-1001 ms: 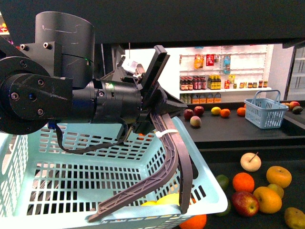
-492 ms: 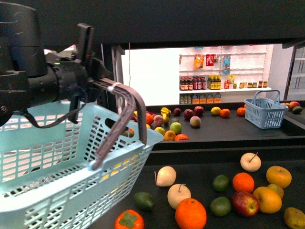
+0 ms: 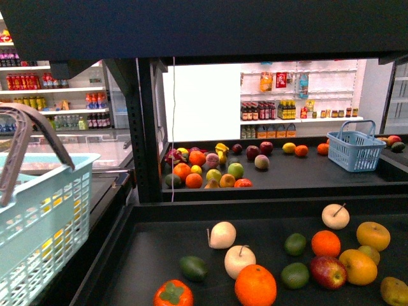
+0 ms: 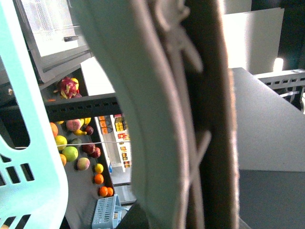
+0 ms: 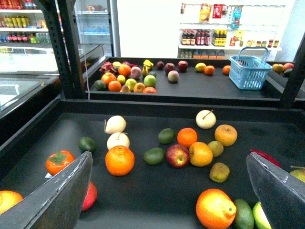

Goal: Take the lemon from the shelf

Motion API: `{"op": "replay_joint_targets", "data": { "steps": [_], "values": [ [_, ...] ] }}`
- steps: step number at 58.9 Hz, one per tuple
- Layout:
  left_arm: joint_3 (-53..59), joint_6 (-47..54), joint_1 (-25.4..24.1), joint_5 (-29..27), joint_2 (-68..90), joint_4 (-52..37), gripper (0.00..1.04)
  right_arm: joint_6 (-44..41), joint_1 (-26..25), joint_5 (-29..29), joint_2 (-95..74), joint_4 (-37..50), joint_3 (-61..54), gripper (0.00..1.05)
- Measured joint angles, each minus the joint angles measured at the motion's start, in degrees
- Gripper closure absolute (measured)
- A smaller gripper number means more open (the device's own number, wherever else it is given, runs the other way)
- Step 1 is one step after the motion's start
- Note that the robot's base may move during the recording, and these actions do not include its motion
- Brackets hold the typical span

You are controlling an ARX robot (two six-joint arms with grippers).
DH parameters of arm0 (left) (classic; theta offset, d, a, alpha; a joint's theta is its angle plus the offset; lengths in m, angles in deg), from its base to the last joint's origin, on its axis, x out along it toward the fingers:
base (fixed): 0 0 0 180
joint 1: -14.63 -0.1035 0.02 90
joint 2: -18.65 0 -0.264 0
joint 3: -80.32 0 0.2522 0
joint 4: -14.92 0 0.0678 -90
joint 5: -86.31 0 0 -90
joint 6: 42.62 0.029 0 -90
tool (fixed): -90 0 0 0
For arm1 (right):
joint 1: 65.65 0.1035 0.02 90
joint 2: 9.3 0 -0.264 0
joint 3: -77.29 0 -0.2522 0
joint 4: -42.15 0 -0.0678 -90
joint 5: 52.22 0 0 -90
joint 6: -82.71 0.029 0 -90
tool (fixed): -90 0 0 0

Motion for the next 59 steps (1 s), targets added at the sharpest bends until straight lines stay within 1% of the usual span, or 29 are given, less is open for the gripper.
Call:
{"op": "replay_joint_targets", "data": {
  "steps": [6,15,36,59],
  "values": [
    [1.9,-1.7,-3.2,3.8,0.0,-4.5,0.99,0.0,0.0,0.0,0.0,0.0,0.0,0.07],
    [4.0,-2.7,-5.3,5.8,0.1,-8.1,0.99,0.0,0.0,0.0,0.0,0.0,0.0,0.07],
    [9.0,-5.7,-9.7,7.7,0.1,-13.0,0.99,0.0,0.0,0.0,0.0,0.0,0.0,0.07],
    [16.9,-5.1,-11.7,9.9,-3.4,-15.7,0.99,0.0,0.0,0.0,0.0,0.0,0.0,0.07]
  ]
}}
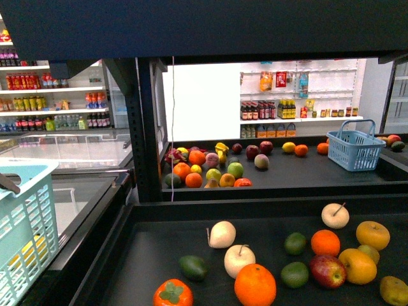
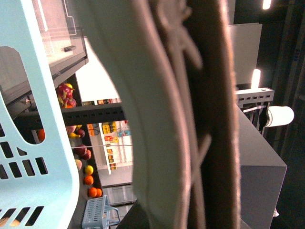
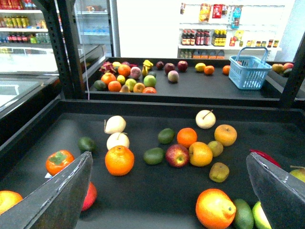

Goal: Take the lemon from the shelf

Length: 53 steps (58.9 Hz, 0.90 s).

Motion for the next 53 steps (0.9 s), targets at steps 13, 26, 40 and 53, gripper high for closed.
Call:
{"op": "replay_joint_targets", "data": {
  "steps": [13,26,40,53],
  "values": [
    [2.2,5.3,0.2,0.1,-1.7,3.8,0.76,0.0,0.0,0.0,0.0,0.0,0.0,0.07],
    [2.2,12.6,0.7,-2.5,-3.9,13.6,0.36,0.0,0.0,0.0,0.0,0.0,0.0,0.07],
    [0.0,20.6,1.9,-5.7,-8.2,25.1,0.08,0.0,0.0,0.0,0.0,0.0,0.0,0.07],
    [-2.8,29.9,2.1,-10.2,-15.3,40.7,0.08,0.0,0.0,0.0,0.0,0.0,0.0,0.07]
  ]
}}
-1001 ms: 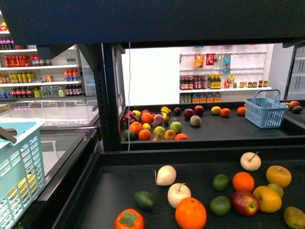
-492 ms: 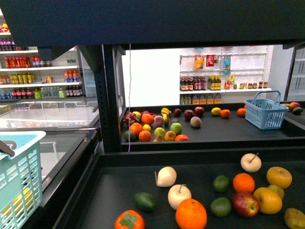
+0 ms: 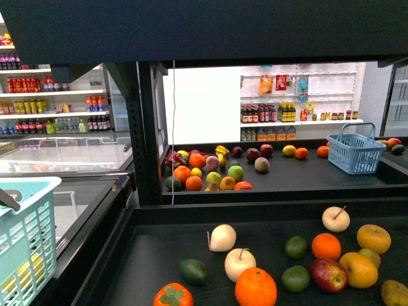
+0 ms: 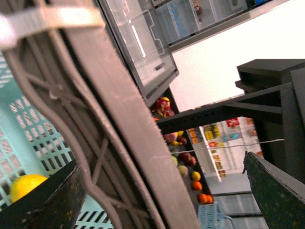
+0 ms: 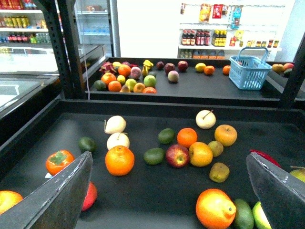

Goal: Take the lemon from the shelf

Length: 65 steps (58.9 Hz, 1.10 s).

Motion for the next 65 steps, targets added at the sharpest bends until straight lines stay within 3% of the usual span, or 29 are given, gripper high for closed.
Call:
{"op": "replay_joint_targets", "data": {
  "steps": [14,26,29,32,36,40,42,52,65],
  "values": [
    [-0.4,10.8,-1.0,-3.0,-9.7,16.8,0.08,0.0,0.0,0.0,0.0,0.0,0.0,0.07],
    [4.3,27.0,-1.6,-3.5,-30.2,29.4,0.09,0.0,0.0,0.0,0.0,0.0,0.0,0.07],
    [8.6,35.1,-1.1,4.3,-37.2,25.2,0.19,0.0,0.0,0.0,0.0,0.0,0.0,0.07],
    [12.8,43.6,1.1,5.7,-44.4,25.8,0.28,0.0,0.0,0.0,0.0,0.0,0.0,0.07],
    [18.9,50.9,7.0,1.6,-54.9,30.7,0.40,0.0,0.0,0.0,0.0,0.0,0.0,0.07],
    [25.9,56.0,17.4,-9.2,-68.0,38.4,0.56,0.0,0.0,0.0,0.0,0.0,0.0,0.07],
    [28.0,56.9,19.7,-10.1,-71.8,39.1,0.62,0.0,0.0,0.0,0.0,0.0,0.0,0.07],
    [36.8,58.9,21.8,-11.9,-81.3,36.7,1.02,0.0,0.0,0.0,0.0,0.0,0.0,0.07],
    [42.6,59.3,21.8,-11.9,-84.9,34.7,1.02,0.0,0.0,0.0,0.0,0.0,0.0,0.07]
  ]
}}
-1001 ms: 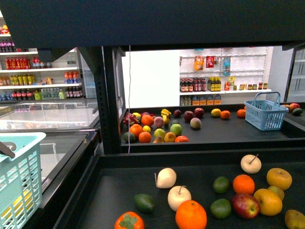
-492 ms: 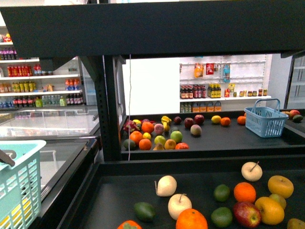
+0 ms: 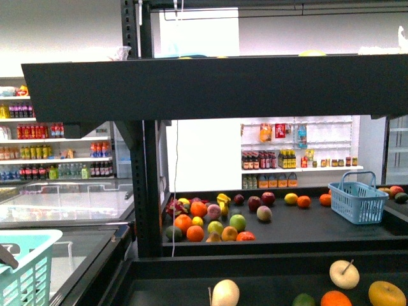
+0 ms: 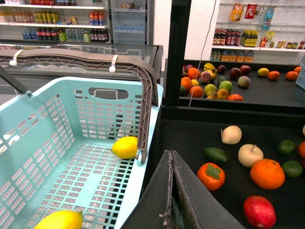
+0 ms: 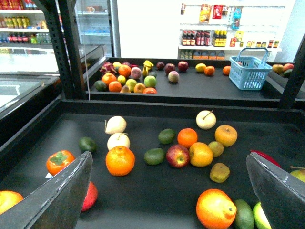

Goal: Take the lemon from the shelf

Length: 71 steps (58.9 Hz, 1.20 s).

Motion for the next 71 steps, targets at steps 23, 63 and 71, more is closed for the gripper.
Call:
{"op": "replay_joint_targets", "data": {
  "steps": [23,63,71],
  "values": [
    [5.5,0.0,0.0,0.0,-3.9,-1.6,1.02,0.0,0.0,0.0,0.0,0.0,0.0,0.07],
    [9.6,0.0,0.0,0.0,-7.9,-2.2,0.96,0.0,0.0,0.0,0.0,0.0,0.0,0.07],
    [9.6,0.0,0.0,0.0,-7.9,-2.2,0.71,0.0,0.0,0.0,0.0,0.0,0.0,0.07]
  ]
}}
